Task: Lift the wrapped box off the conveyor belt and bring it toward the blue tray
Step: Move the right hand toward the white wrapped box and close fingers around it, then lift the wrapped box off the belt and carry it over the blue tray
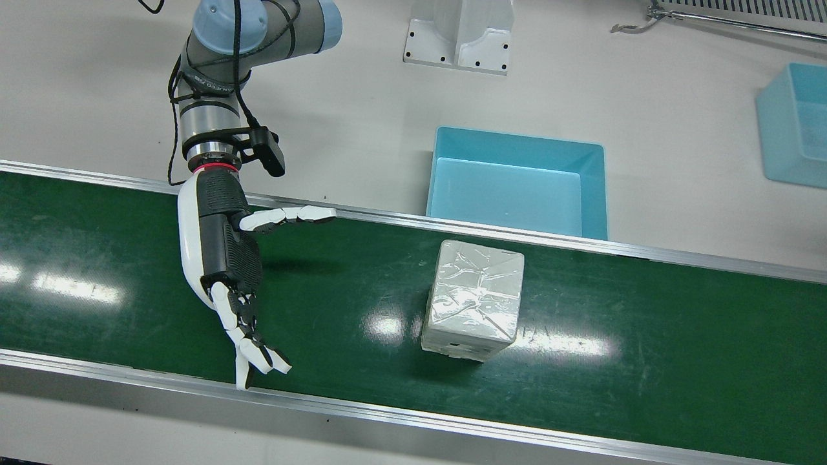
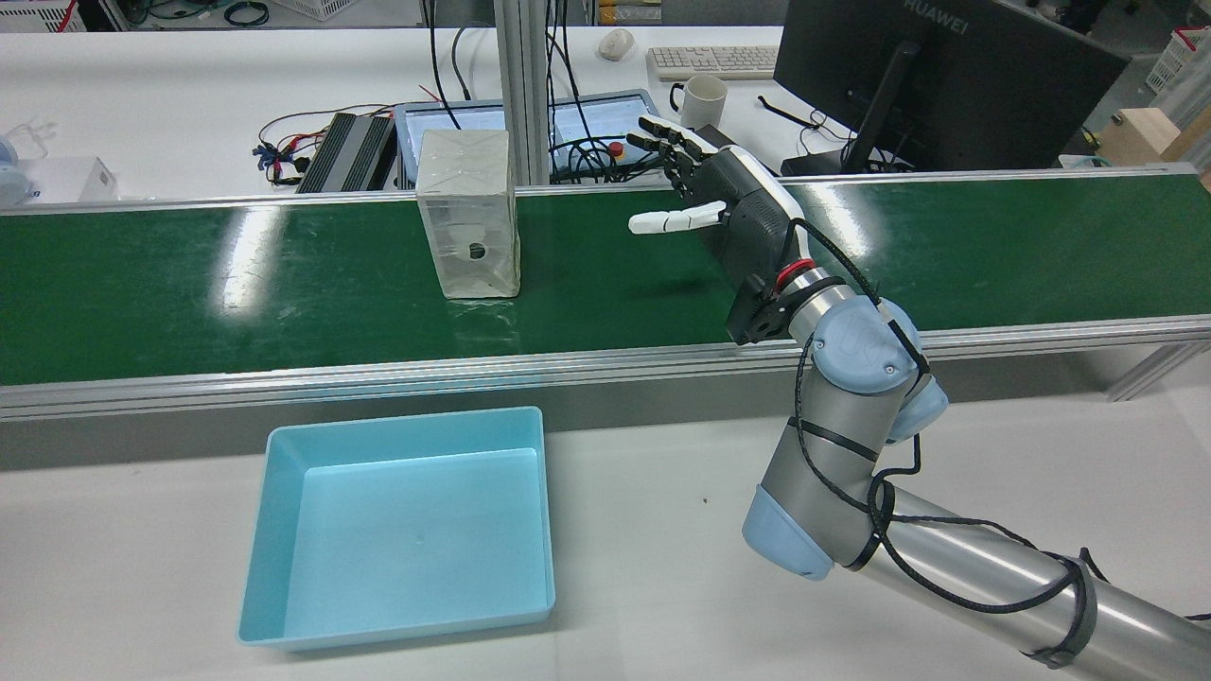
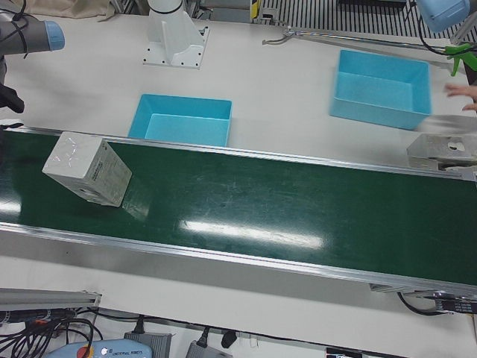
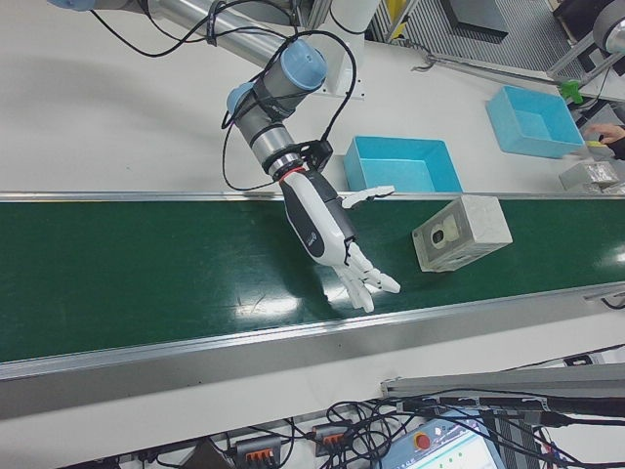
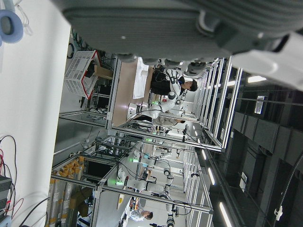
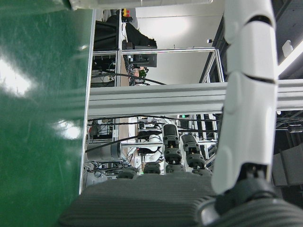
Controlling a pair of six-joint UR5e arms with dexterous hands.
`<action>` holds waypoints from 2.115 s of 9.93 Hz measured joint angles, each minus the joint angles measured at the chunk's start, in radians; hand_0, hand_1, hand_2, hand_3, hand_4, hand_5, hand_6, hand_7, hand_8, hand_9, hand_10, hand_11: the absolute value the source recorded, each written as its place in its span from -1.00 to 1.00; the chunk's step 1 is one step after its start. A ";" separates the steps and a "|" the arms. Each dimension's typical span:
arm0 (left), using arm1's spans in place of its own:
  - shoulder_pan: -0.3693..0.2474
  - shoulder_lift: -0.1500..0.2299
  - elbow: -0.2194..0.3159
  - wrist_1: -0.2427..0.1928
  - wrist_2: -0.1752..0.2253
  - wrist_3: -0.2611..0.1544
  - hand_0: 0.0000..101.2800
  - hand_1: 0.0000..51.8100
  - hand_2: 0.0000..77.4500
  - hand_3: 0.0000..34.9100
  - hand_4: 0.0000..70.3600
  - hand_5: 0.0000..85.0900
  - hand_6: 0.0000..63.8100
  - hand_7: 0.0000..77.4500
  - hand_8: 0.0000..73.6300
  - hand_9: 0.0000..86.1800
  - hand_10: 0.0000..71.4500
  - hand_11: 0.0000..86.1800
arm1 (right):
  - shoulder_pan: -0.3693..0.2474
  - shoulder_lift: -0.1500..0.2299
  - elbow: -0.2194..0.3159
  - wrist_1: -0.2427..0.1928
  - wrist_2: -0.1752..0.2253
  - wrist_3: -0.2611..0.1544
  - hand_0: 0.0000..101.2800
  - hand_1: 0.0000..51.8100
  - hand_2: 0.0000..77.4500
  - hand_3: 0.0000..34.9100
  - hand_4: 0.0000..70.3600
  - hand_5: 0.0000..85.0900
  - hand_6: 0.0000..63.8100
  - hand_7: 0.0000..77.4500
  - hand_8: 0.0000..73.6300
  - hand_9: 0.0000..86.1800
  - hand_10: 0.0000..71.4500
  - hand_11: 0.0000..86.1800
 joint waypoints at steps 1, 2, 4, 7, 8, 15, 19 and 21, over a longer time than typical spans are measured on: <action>0.000 0.000 0.000 0.000 0.000 0.000 -1.00 -1.00 -0.97 -1.00 -1.00 -0.97 -0.98 -0.99 -0.99 -0.99 -0.98 -0.99 | -0.004 0.010 -0.007 0.000 0.000 0.000 -0.06 -0.49 -0.70 -1.00 -0.83 -0.69 -0.88 -0.56 -0.99 -0.96 -1.00 -0.97; 0.000 0.000 0.000 0.000 0.000 0.000 -1.00 -1.00 -0.97 -1.00 -1.00 -0.97 -0.98 -0.99 -0.99 -0.99 -0.98 -0.99 | -0.008 0.021 -0.015 0.000 0.000 0.000 -0.06 -0.45 -0.77 -0.94 -0.83 -0.69 -0.88 -0.56 -0.99 -0.96 -1.00 -0.97; 0.000 0.000 0.000 0.000 0.000 0.000 -1.00 -1.00 -0.99 -1.00 -1.00 -0.97 -0.98 -0.99 -0.99 -0.99 -0.98 -0.99 | -0.015 0.039 -0.027 0.000 0.001 -0.001 -0.06 -0.45 -0.76 -0.84 -0.86 -0.69 -0.88 -0.61 -0.99 -0.96 -1.00 -0.97; 0.000 0.000 0.000 0.000 0.000 0.000 -1.00 -1.00 -0.99 -1.00 -1.00 -0.97 -0.98 -0.99 -0.99 -0.99 -1.00 -0.99 | -0.034 0.058 -0.053 0.000 0.003 -0.002 -0.06 -0.43 -0.76 -0.79 -0.86 -0.69 -0.85 -0.58 -0.99 -0.96 -1.00 -0.97; 0.000 0.000 0.000 0.000 0.000 0.000 -1.00 -1.00 -0.99 -1.00 -1.00 -0.97 -0.98 -0.99 -0.99 -0.99 -1.00 -0.99 | -0.041 0.064 -0.064 0.001 0.003 -0.003 -0.06 -0.45 -0.76 -0.80 -0.86 -0.69 -0.85 -0.58 -0.99 -0.96 -1.00 -0.97; 0.000 0.000 0.000 0.000 0.000 0.000 -1.00 -1.00 -0.97 -1.00 -1.00 -0.97 -0.98 -0.99 -0.99 -0.99 -1.00 -0.99 | -0.062 0.146 -0.143 0.005 0.018 -0.008 0.11 -0.09 -0.42 -1.00 -0.43 -0.23 -0.47 -0.11 -0.60 -0.56 -0.80 -0.97; 0.000 0.000 0.000 0.000 0.000 0.000 -1.00 -1.00 -0.97 -1.00 -1.00 -0.97 -0.98 -0.99 -0.99 -0.99 -0.98 -0.99 | -0.069 0.149 -0.118 -0.005 0.017 -0.010 0.11 -0.68 -0.23 -1.00 -0.10 0.14 -0.06 0.18 0.07 -0.05 -0.02 -0.25; 0.000 0.000 0.000 0.000 0.000 0.000 -1.00 -1.00 -0.99 -1.00 -1.00 -0.97 -0.98 -0.99 -0.99 -0.99 -1.00 -0.99 | -0.079 0.143 -0.011 -0.039 0.016 -0.027 -0.02 -0.92 -0.17 -0.99 -0.29 0.44 0.11 0.38 0.30 0.15 0.34 0.01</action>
